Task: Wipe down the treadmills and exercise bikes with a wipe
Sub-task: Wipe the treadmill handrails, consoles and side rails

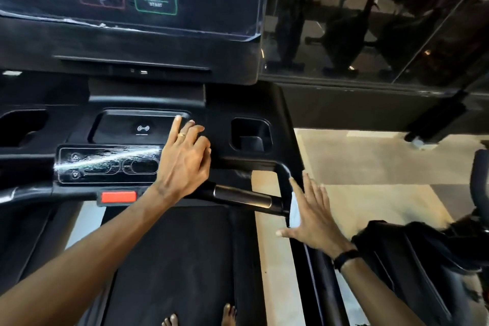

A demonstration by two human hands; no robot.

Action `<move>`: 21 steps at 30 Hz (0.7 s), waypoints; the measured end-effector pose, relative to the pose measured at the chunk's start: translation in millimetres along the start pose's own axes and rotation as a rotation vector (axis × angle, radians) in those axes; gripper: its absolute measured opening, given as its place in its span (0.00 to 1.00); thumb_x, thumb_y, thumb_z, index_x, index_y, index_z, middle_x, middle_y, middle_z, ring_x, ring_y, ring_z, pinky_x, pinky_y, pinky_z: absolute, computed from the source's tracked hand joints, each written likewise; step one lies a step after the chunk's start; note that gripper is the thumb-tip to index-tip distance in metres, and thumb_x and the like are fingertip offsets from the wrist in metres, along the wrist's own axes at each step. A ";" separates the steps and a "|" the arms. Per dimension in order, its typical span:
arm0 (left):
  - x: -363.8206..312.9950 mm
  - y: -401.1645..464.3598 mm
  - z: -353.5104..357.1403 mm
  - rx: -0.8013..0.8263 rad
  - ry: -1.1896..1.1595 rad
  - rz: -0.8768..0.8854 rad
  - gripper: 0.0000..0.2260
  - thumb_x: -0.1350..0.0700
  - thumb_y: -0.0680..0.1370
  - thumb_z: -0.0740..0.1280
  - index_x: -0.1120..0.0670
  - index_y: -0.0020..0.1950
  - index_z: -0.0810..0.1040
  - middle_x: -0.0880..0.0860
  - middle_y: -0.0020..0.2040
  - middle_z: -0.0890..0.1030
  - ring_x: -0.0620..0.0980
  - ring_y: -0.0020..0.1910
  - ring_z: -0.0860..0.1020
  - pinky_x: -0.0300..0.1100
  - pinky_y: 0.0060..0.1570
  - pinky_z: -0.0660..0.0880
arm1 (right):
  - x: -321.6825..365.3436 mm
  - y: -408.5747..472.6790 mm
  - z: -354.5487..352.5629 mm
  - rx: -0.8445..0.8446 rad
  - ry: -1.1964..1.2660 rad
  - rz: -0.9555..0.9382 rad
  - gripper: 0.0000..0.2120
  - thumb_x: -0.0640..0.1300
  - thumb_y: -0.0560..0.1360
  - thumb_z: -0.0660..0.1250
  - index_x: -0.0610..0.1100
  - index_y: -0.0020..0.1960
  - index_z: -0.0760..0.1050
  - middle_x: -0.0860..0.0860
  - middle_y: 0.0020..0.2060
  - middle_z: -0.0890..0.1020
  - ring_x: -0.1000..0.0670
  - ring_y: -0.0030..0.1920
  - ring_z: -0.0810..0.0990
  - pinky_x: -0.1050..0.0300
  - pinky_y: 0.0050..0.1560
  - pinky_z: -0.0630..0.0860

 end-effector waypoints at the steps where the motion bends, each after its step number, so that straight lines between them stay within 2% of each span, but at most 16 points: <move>1: 4.4 -1.5 -2.9 -0.007 0.012 -0.013 0.09 0.58 0.75 0.63 0.60 0.45 0.81 0.62 0.56 0.80 0.64 0.63 0.76 0.58 0.77 0.52 | 0.8 2.7 2.8 -0.019 -0.027 0.013 0.66 0.64 0.64 0.77 0.50 0.79 0.30 0.45 0.76 0.26 0.46 0.76 0.26 0.49 0.75 0.27; 2: 8.7 -3.5 -5.9 -0.011 0.025 -0.026 0.08 0.58 0.75 0.63 0.60 0.45 0.81 0.61 0.56 0.80 0.64 0.64 0.76 0.59 0.77 0.52 | 3.7 5.7 5.8 -0.050 -0.041 0.035 0.66 0.56 0.65 0.79 0.49 0.79 0.29 0.45 0.75 0.24 0.46 0.76 0.24 0.49 0.74 0.27; 4: 17.4 -10.3 -11.3 -0.011 0.034 -0.065 0.07 0.58 0.75 0.64 0.59 0.45 0.80 0.61 0.57 0.80 0.63 0.64 0.75 0.60 0.77 0.52 | 13.0 13.8 11.9 -0.122 -0.025 0.081 0.61 0.41 0.66 0.77 0.46 0.81 0.35 0.43 0.76 0.27 0.44 0.77 0.28 0.48 0.76 0.31; 5: 23.4 -15.1 -14.6 -0.018 0.033 -0.088 0.08 0.58 0.75 0.63 0.59 0.46 0.80 0.61 0.58 0.80 0.63 0.64 0.75 0.59 0.77 0.51 | 20.1 18.4 13.5 -0.157 -0.019 0.091 0.59 0.36 0.64 0.75 0.45 0.82 0.39 0.42 0.77 0.30 0.43 0.79 0.31 0.47 0.77 0.35; 7: 29.8 -21.6 -18.4 -0.032 0.031 -0.116 0.09 0.56 0.76 0.62 0.59 0.47 0.80 0.60 0.59 0.79 0.62 0.65 0.75 0.58 0.78 0.50 | 28.0 22.8 13.8 -0.204 -0.079 0.055 0.57 0.32 0.59 0.74 0.42 0.82 0.49 0.40 0.80 0.41 0.41 0.80 0.40 0.44 0.79 0.45; 9: 35.9 -27.3 -23.1 -0.047 0.031 -0.140 0.09 0.55 0.77 0.62 0.58 0.49 0.78 0.59 0.60 0.79 0.61 0.64 0.75 0.58 0.78 0.50 | 33.5 25.8 12.1 -0.211 -0.184 -0.059 0.54 0.34 0.58 0.75 0.40 0.80 0.57 0.39 0.80 0.50 0.41 0.81 0.46 0.42 0.79 0.51; 11: 40.5 -32.1 -27.1 -0.065 0.017 -0.167 0.09 0.55 0.77 0.62 0.58 0.50 0.78 0.59 0.60 0.78 0.61 0.64 0.76 0.58 0.78 0.50 | 40.5 29.8 14.5 -0.221 -0.229 -0.157 0.46 0.36 0.61 0.77 0.39 0.76 0.65 0.39 0.78 0.60 0.41 0.80 0.56 0.44 0.78 0.57; 12: 42.2 -33.6 -28.4 -0.076 0.010 -0.175 0.09 0.55 0.77 0.62 0.58 0.50 0.78 0.59 0.60 0.78 0.61 0.63 0.76 0.58 0.78 0.50 | 48.1 32.3 15.3 -0.230 -0.197 -0.176 0.41 0.37 0.62 0.78 0.40 0.73 0.69 0.41 0.74 0.70 0.42 0.76 0.66 0.49 0.75 0.63; 13: 44.8 -35.1 -30.6 -0.084 0.006 -0.183 0.09 0.55 0.77 0.62 0.58 0.50 0.78 0.59 0.60 0.78 0.61 0.63 0.76 0.58 0.78 0.50 | 60.6 36.0 14.4 -0.228 -0.138 -0.171 0.38 0.38 0.62 0.79 0.42 0.70 0.72 0.44 0.65 0.79 0.44 0.67 0.77 0.53 0.69 0.72; 14: 45.6 -36.2 -32.0 -0.081 0.005 -0.185 0.10 0.54 0.77 0.61 0.58 0.51 0.79 0.59 0.60 0.78 0.60 0.63 0.76 0.59 0.77 0.50 | 74.7 37.9 13.0 -0.216 -0.081 -0.148 0.36 0.37 0.62 0.78 0.45 0.68 0.74 0.48 0.55 0.84 0.45 0.55 0.84 0.54 0.57 0.78; 15: 47.9 -38.2 -34.0 -0.079 0.009 -0.188 0.10 0.54 0.78 0.61 0.58 0.51 0.79 0.59 0.60 0.78 0.60 0.64 0.76 0.59 0.77 0.50 | 92.0 41.4 10.0 -0.186 -0.047 -0.140 0.33 0.37 0.63 0.76 0.47 0.67 0.75 0.50 0.47 0.85 0.45 0.47 0.85 0.54 0.47 0.80; 16: 48.0 -39.8 -34.9 -0.079 0.008 -0.187 0.10 0.54 0.78 0.61 0.58 0.51 0.79 0.59 0.60 0.78 0.60 0.65 0.75 0.59 0.77 0.50 | 107.2 43.6 7.0 -0.160 -0.041 -0.150 0.31 0.38 0.65 0.73 0.48 0.67 0.74 0.51 0.44 0.85 0.44 0.44 0.85 0.52 0.42 0.79; 19: 47.1 -46.4 -37.0 -0.100 0.001 -0.181 0.08 0.56 0.77 0.64 0.58 0.50 0.79 0.59 0.60 0.78 0.60 0.66 0.74 0.58 0.78 0.50 | 147.1 51.7 -2.0 -0.147 -0.085 -0.194 0.24 0.48 0.73 0.69 0.52 0.68 0.70 0.51 0.48 0.85 0.43 0.49 0.84 0.50 0.46 0.76; 21: 47.4 -52.7 -38.6 -0.105 -0.004 -0.186 0.08 0.57 0.75 0.65 0.58 0.50 0.80 0.59 0.60 0.78 0.60 0.66 0.75 0.57 0.78 0.48 | 176.0 58.8 -6.7 -0.143 -0.115 -0.213 0.24 0.51 0.74 0.69 0.51 0.68 0.69 0.49 0.52 0.84 0.43 0.54 0.83 0.49 0.51 0.75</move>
Point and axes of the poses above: each hand's wrist, its own y-axis towards the middle knuckle, its own z-axis out of the palm, x = y × z, the point moved 1 cm from there along y, towards the middle knuckle
